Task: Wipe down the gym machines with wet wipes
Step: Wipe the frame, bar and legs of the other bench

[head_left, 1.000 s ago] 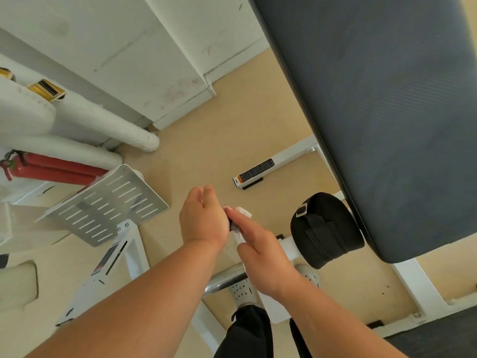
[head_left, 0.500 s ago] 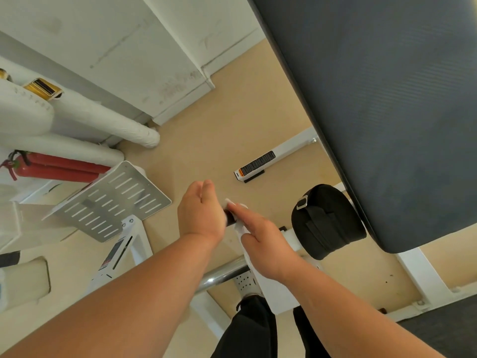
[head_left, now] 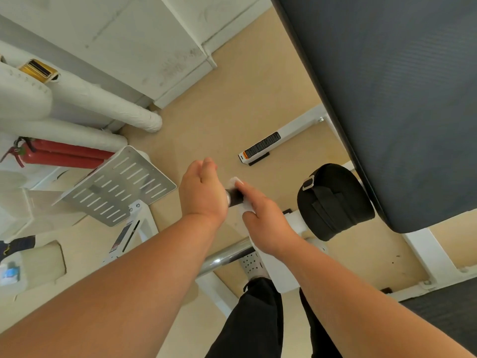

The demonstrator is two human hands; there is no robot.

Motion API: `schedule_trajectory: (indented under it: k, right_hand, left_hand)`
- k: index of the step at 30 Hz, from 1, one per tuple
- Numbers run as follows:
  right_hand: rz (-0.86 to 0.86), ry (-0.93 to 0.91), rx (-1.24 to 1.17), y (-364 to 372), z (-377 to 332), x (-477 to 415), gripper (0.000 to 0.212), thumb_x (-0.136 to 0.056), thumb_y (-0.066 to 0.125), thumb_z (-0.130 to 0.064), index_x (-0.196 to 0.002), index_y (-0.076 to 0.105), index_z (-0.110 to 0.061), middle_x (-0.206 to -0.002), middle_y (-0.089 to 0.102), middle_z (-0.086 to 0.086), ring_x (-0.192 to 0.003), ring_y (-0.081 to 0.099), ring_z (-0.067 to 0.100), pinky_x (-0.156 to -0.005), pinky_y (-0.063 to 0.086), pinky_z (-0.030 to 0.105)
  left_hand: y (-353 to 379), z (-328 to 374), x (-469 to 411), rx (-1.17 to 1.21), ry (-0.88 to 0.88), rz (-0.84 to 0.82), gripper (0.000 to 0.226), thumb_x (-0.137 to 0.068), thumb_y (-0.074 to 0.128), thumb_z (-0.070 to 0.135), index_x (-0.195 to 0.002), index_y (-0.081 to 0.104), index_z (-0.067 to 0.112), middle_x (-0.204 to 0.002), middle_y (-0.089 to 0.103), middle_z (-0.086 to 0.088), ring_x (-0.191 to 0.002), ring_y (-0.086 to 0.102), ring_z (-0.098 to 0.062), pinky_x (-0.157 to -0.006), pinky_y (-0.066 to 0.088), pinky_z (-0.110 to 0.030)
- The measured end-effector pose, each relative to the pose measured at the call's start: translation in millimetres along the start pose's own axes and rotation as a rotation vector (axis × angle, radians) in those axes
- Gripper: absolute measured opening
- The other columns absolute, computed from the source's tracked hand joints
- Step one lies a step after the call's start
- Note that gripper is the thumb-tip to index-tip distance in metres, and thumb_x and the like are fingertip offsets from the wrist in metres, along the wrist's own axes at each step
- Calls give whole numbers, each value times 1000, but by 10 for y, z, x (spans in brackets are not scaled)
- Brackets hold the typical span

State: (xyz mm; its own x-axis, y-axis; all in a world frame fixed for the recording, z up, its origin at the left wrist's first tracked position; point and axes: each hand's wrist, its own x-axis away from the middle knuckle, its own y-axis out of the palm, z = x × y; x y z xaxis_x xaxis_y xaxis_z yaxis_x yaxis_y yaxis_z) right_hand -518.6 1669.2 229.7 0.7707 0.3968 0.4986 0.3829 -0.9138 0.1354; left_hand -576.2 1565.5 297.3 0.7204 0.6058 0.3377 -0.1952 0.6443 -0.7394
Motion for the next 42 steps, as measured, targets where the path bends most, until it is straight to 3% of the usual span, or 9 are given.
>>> schedule_trajectory:
  k: [7,13,16,18,21,26,29,34,42]
  right_hand:
    - [10,-154,-126,73,-95,312,80,-80,35,0,-154,41,-28,-160,40,-11,-150,22,-7,-123,19,20]
    - [135,-16,150,42,123,-112,71,-94,41,9,-155,41,-25,-148,51,-6,-138,44,10,-92,25,-8]
    - [170,-2,152,39,103,-99,68,-94,41,7,-153,47,-26,-139,63,0,-114,60,14,-79,41,-1]
    - [205,-30,55,57,14,50,64,-97,42,7,-148,52,-32,-129,69,-4,-108,66,17,-90,50,16]
    - [248,-129,-117,101,-136,337,67,-95,43,16,-136,55,-36,-132,65,-19,-128,57,-1,-112,44,23]
    - [277,-198,-207,171,-246,630,80,-84,36,28,-139,54,-27,-140,64,-8,-136,53,5,-118,39,32]
    - [350,-180,-72,293,-256,744,82,-85,37,25,-142,49,-33,-145,58,-15,-136,49,-2,-116,39,24]
    - [336,-75,102,593,-193,947,87,-89,40,21,-135,42,-53,-145,47,-32,-138,42,-11,-116,35,17]
    - [245,89,218,708,-315,980,80,-92,40,17,-150,41,-38,-125,70,-18,-122,60,-3,-97,49,15]
  left_hand:
    - [-4,-19,-10,65,26,-6,49,-85,36,49,-90,60,7,-80,62,-4,-90,61,-34,-89,50,-53]
    - [29,-72,-50,119,100,18,52,-87,34,48,-93,59,2,-85,64,-11,-89,58,-33,-87,47,-49]
    - [35,-106,-64,150,127,12,52,-90,35,47,-95,58,1,-85,64,-11,-88,57,-33,-86,46,-47]
    - [45,-118,-66,160,149,-4,45,-99,39,41,-97,59,1,-79,60,-3,-82,55,-28,-85,46,-45]
    - [45,-111,-49,254,139,-44,45,-96,40,41,-99,58,0,-78,55,2,-78,50,-21,-81,46,-41]
    - [-136,-211,108,581,12,-56,29,-103,42,33,-97,60,12,-95,59,-1,-86,54,-15,-81,46,-31]
    - [-272,-465,346,622,27,-62,19,-100,48,33,-92,61,21,-92,66,-1,-88,63,-20,-83,51,-37]
    - [-390,-875,697,638,-73,-447,19,-101,57,23,-110,73,26,-93,75,1,-89,70,-19,-80,59,-39]
    - [-460,-1123,643,751,-195,-506,20,-95,63,9,-83,78,11,-77,72,-10,-73,65,-19,-76,60,-35]
